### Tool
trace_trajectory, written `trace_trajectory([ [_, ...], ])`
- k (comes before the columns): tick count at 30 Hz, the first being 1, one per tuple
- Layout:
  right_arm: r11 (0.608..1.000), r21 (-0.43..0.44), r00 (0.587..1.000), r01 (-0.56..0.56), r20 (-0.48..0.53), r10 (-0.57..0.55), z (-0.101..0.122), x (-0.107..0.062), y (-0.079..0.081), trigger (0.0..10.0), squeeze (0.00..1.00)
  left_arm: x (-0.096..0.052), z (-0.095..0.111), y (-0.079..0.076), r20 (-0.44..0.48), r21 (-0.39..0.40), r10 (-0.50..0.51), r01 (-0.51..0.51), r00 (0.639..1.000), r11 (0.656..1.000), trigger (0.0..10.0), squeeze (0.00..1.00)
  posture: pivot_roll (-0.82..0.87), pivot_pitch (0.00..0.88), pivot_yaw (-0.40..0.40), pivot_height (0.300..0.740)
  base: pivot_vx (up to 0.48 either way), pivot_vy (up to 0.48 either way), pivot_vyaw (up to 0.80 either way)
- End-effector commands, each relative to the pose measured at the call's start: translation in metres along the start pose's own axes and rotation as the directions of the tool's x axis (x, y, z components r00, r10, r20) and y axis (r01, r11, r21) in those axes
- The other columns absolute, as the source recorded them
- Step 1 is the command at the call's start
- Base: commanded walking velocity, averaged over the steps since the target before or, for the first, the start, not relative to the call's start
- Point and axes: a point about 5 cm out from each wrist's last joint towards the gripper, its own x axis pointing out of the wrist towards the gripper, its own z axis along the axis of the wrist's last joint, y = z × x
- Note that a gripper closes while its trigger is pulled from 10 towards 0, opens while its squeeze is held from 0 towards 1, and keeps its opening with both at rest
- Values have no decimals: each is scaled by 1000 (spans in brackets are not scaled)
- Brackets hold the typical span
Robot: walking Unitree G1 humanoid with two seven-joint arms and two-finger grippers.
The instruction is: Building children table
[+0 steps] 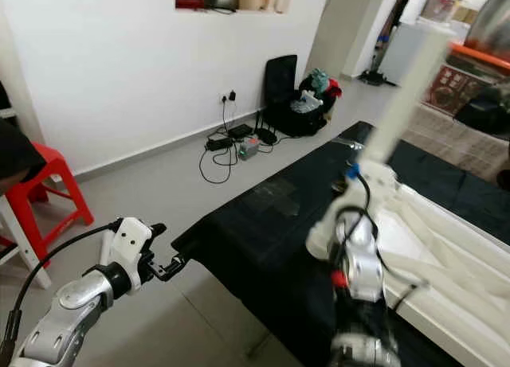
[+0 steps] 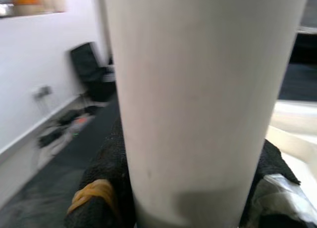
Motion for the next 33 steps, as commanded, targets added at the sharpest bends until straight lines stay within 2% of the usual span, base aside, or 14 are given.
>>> trace_trajectory([
  [1, 999, -24, 987, 21, -159, -25, -34, -13, -7, 5255, 0, 4, 0, -5, -2, -5, -24, 24, 1000, 1000, 10000, 0, 85, 0, -143, 740, 0, 0, 0],
  [5, 985, -12, 985, -173, -13, 173, -18, -23, 25, 10000, 0, 5, 0, -5, -2, -5, -27, 27, 1000, 1000, 10000, 0, 84, 0, -142, 740, 0, 0, 0],
  [6, 977, 13, 977, -214, 19, 214, -12, -23, 34, 10000, 1000, 5, 0, -5, -2, -5, -27, 27, 1000, 1000, 10000, 0, 89, 0, -145, 740, 0, 0, 0],
  [9, 949, 63, 950, -310, 57, 307, -3, -23, 47, 10000, 1000, 5, 0, -5, 0, -5, -26, 26, 1000, 1000, 10000, 0, 100, 0, -150, 740, 0, 0, 0],
  [10, 862, 66, 862, -502, 113, 494, 12, -24, 60, 10000, 0, 5, 1, -4, 2, -5, -24, 24, 1000, 1000, 10000, 0, 101, 0, -152, 740, 0, 0, 0],
  [14, 720, 39, 714, -693, 169, 679, 28, -28, 73, 10000, 0, 4, 1, -3, 4, -5, -22, 22, 1000, 1000, 10000, 0, 101, 0, -152, 740, 0, 0, 0],
  [16, 339, -60, 330, -939, 121, 936, 48, -49, 80, 10000, 0, 4, 1, -1, 5, -1, -19, 19, 1000, 1000, 10000, 0, 111, 0, -162, 740, 0, 0, 0],
  [19, 202, -127, 195, -971, 69, 978, 52, -56, 85, 10000, 0, 4, 2, 0, 9, 0, -14, 14, 1000, 1000, 10000, 0, 111, 0, -163, 740, 0, 0, 0],
  [21, 238, -164, 228, -957, 77, 971, 50, -50, 90, 4549, 0, 5, 2, -1, 10, 2, -10, 10, 1000, 1000, 10000, 0, 115, 0, -170, 740, 0, 0, 0],
  [24, 255, -175, 244, -951, 83, 966, 50, -47, 92, 4549, 0, 6, 2, -1, 9, 3, -9, 9, 1000, 1000, 10000, 0, 115, 0, -170, 740, 0, 0, 0],
  [25, 434, -177, 442, -883, -8, 897, 28, -26, 89, 0, 0, 5, 2, -2, 12, 1, -7, 7, 1000, 1000, 10000, 0, 128, 0, -177, 740, 0, 0, 0],
  [29, 557, -158, 572, -815, -71, 817, 14, -13, 84, 0, 0, 5, 2, -3, 12, 0, -5, 5, 1000, 1000, 10000, 0, 128, 0, -177, 740, 0, 0, 0],
  [30, 878, -102, 884, -467, -67, 462, 3, 18, 47, 0, 0, 3, 0, -2, 5, 0, 0, 0, 1000, 1000, 10000, 0, 115, 0, -173, 740, 0, 0, 0],
  [33, 994, -70, 994, -83, -73, 78, -7, 30, 3, 0, 0, 2, -1, -2, 1, 0, 4, -4, 1000, 1000, 10000, 0, 114, 0, -173, 740, 0, 0, 0],
])
